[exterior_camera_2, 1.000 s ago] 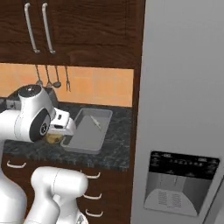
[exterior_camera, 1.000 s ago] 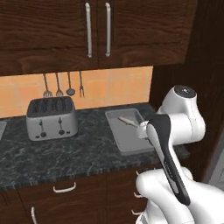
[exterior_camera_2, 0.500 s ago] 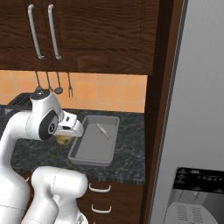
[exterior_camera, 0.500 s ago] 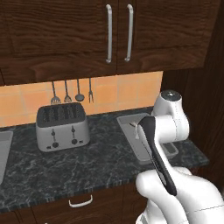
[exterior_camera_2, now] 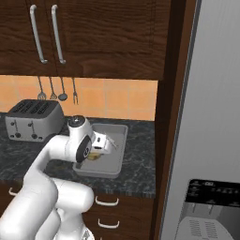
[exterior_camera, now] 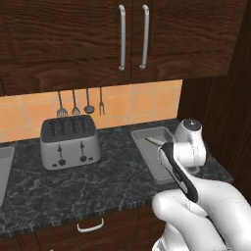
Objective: Place one onion and one fish in each tupperware on the nearby counter, to pack two identical lunches.
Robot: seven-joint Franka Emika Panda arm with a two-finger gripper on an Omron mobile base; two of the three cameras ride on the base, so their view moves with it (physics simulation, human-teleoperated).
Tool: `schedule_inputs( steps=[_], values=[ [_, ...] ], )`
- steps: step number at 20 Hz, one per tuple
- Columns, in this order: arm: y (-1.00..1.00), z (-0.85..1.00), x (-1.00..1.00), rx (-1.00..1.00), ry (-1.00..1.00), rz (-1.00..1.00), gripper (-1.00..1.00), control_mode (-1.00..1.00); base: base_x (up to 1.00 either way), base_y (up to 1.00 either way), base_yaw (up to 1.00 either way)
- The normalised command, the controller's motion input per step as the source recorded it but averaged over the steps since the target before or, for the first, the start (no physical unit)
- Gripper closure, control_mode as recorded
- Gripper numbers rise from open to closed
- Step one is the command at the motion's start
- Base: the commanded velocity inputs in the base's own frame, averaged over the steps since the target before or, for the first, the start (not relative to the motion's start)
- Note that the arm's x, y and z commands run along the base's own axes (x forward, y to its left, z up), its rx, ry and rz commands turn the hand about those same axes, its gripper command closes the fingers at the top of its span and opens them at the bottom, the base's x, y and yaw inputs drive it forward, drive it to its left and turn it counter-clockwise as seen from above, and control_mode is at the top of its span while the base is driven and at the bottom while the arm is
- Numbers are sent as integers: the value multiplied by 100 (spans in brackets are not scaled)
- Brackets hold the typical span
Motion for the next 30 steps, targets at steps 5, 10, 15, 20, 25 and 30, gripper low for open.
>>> schedule_inputs(
  steps=[5, 10, 15, 20, 25, 30],
  values=[
    [0, -53, 98, 0, 0, 0, 100, -100, 0, 0, 0],
    [1, -72, 47, -1, 0, 0, -100, -100, 0, 0, 0],
    [0, 63, -12, 0, -2, -1, -100, -100, 0, 0, 0],
    [11, 63, 2, -2, -2, -2, -100, -100, 0, 0, 0],
    [8, -4, 22, -6, 0, 0, -100, -100, 0, 0, 0],
    [-14, 50, -100, 1, -6, 0, -100, -100, 0, 0, 0]
  ],
)
